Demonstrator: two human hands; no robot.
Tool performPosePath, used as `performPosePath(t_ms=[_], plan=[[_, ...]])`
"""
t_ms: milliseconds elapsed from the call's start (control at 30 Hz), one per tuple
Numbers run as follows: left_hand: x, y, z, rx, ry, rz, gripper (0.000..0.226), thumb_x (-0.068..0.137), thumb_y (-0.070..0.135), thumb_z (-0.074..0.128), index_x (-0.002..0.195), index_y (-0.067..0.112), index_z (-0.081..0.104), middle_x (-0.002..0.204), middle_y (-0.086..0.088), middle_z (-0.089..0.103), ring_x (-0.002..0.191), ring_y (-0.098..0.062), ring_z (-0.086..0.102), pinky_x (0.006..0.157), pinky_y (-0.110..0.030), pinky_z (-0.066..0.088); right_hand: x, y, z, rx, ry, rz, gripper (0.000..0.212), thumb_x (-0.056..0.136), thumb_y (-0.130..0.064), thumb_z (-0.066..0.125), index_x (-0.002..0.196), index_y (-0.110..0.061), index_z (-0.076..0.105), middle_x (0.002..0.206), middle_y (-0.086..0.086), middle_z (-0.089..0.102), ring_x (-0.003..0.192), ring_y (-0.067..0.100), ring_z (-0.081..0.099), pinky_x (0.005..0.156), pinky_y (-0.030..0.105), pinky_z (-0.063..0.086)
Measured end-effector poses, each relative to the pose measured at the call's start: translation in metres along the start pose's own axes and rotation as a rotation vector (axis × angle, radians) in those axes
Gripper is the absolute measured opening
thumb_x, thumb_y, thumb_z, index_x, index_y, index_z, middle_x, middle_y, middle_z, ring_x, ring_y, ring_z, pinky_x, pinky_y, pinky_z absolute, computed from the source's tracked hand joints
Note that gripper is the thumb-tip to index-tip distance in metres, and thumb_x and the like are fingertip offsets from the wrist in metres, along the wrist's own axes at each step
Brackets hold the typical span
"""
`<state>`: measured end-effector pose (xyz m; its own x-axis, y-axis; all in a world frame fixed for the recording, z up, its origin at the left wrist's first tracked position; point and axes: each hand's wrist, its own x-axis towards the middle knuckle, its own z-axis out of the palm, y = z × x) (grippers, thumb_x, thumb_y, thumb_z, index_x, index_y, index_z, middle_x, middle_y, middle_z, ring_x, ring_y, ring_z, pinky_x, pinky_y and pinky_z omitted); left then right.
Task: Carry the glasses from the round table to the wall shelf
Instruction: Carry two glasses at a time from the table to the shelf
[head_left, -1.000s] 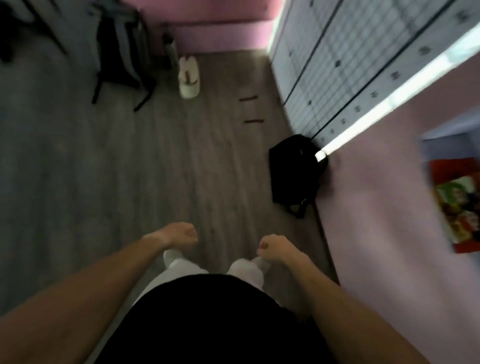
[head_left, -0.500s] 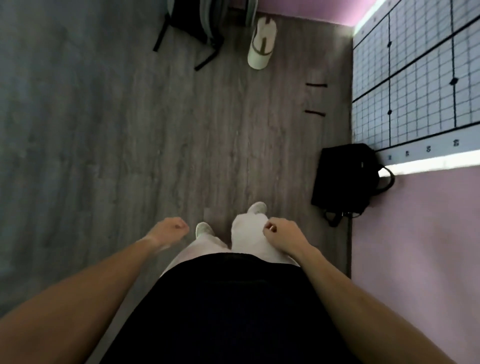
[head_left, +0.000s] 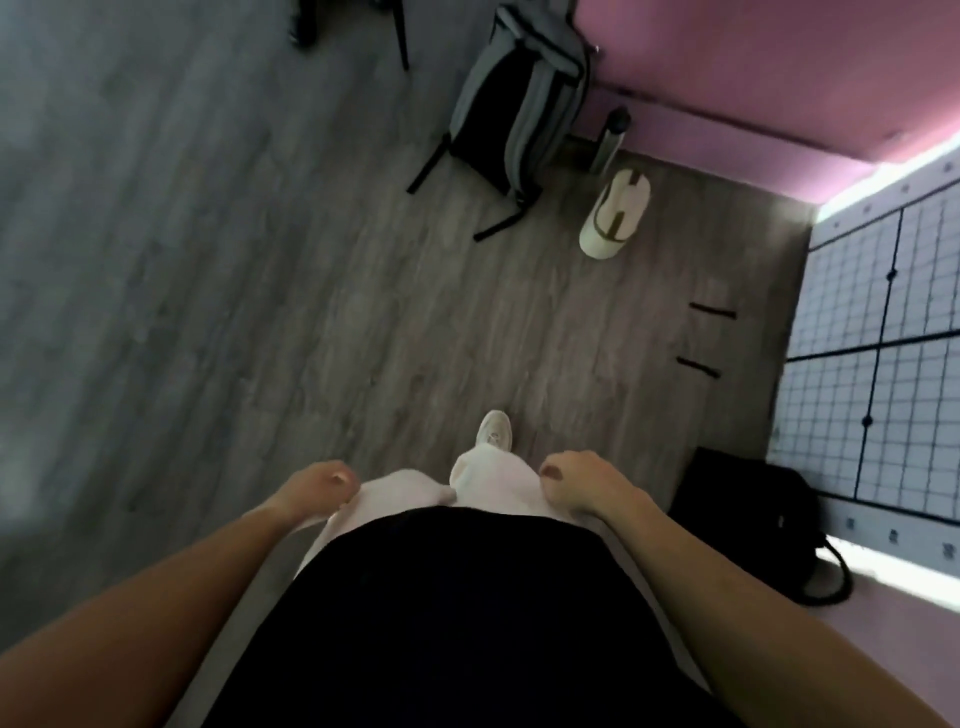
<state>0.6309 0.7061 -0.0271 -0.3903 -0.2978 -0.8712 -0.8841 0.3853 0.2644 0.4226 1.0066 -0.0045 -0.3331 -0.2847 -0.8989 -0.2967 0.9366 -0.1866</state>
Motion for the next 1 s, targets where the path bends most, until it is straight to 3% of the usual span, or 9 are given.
performPosePath(t_ms=[100,200,300,467,633,767,867,1000], plan=[[0.015,0.045,-0.035,-0.035,0.103,0.046,0.018,0.088,0.018,0.06,0.074,0.026,0.066,0.093,-0.008,0.074,0.096,-0.027,0.07,0.089,-0.038,0.052,0.019,0.003,-0.055,-0.066,0.035,-0.026,0.04,0.088,-0.033,0.042,0.115,-0.02,0.068,0.125,0.009,0.068,0.113,0.034,0.061,0.09,0.04,0.051],[0.027,0.09,-0.063,-0.079,0.14,0.088,0.016,0.086,0.021,0.061,0.074,0.031,0.065,0.085,0.004,0.071,0.09,-0.021,0.067,0.088,-0.034,0.05,0.039,-0.003,-0.096,-0.083,0.039,-0.004,0.035,0.09,-0.029,0.046,0.114,-0.019,0.069,0.124,0.009,0.068,0.114,0.034,0.061,0.09,0.038,0.05],[0.043,0.11,-0.084,-0.033,0.087,0.093,0.014,0.085,0.028,0.059,0.073,0.036,0.062,0.084,0.011,0.069,0.087,-0.015,0.066,0.087,-0.032,0.05,0.059,-0.017,-0.124,-0.071,0.017,-0.02,0.034,0.087,-0.034,0.046,0.109,-0.023,0.069,0.121,0.008,0.069,0.111,0.034,0.062,0.091,0.041,0.053],[0.082,0.12,-0.13,0.016,0.012,0.075,0.005,0.089,0.031,0.06,0.088,0.032,0.066,0.094,0.004,0.066,0.1,-0.02,0.064,0.088,-0.029,0.046,0.093,-0.059,-0.159,-0.072,-0.028,-0.023,0.037,0.084,-0.032,0.044,0.108,-0.02,0.069,0.12,0.01,0.069,0.111,0.034,0.062,0.093,0.041,0.052],[0.129,0.14,-0.195,0.003,0.085,0.082,0.009,0.09,0.034,0.056,0.092,0.033,0.065,0.11,0.001,0.07,0.106,-0.02,0.063,0.091,-0.031,0.046,0.122,-0.114,-0.208,-0.075,-0.077,-0.02,0.022,0.09,-0.023,0.042,0.079,-0.016,0.059,0.101,0.01,0.065,0.103,0.035,0.063,0.077,0.036,0.045],[0.158,0.154,-0.262,0.07,0.05,0.087,0.024,0.094,0.032,0.051,0.107,0.023,0.068,0.117,-0.001,0.068,0.112,-0.022,0.061,0.095,-0.031,0.044,0.145,-0.161,-0.266,0.036,-0.014,0.031,0.034,0.092,-0.029,0.042,0.11,-0.019,0.069,0.121,0.008,0.067,0.11,0.03,0.061,0.092,0.037,0.049],[0.179,0.155,-0.312,0.067,0.022,0.083,0.022,0.092,0.03,0.051,0.103,0.02,0.068,0.112,-0.002,0.07,0.105,-0.022,0.063,0.094,-0.033,0.048,0.166,-0.193,-0.309,0.079,0.105,0.022,0.036,0.089,-0.036,0.041,0.11,-0.026,0.069,0.12,0.007,0.068,0.107,0.028,0.062,0.093,0.038,0.049],[0.203,0.155,-0.357,0.066,0.012,0.085,0.021,0.093,0.026,0.054,0.105,0.018,0.069,0.114,-0.005,0.07,0.109,-0.024,0.063,0.097,-0.034,0.047,0.181,-0.238,-0.355,-0.016,0.104,-0.029,0.031,0.09,-0.033,0.041,0.104,-0.025,0.068,0.109,0.004,0.07,0.095,0.025,0.063,0.086,0.04,0.052]])
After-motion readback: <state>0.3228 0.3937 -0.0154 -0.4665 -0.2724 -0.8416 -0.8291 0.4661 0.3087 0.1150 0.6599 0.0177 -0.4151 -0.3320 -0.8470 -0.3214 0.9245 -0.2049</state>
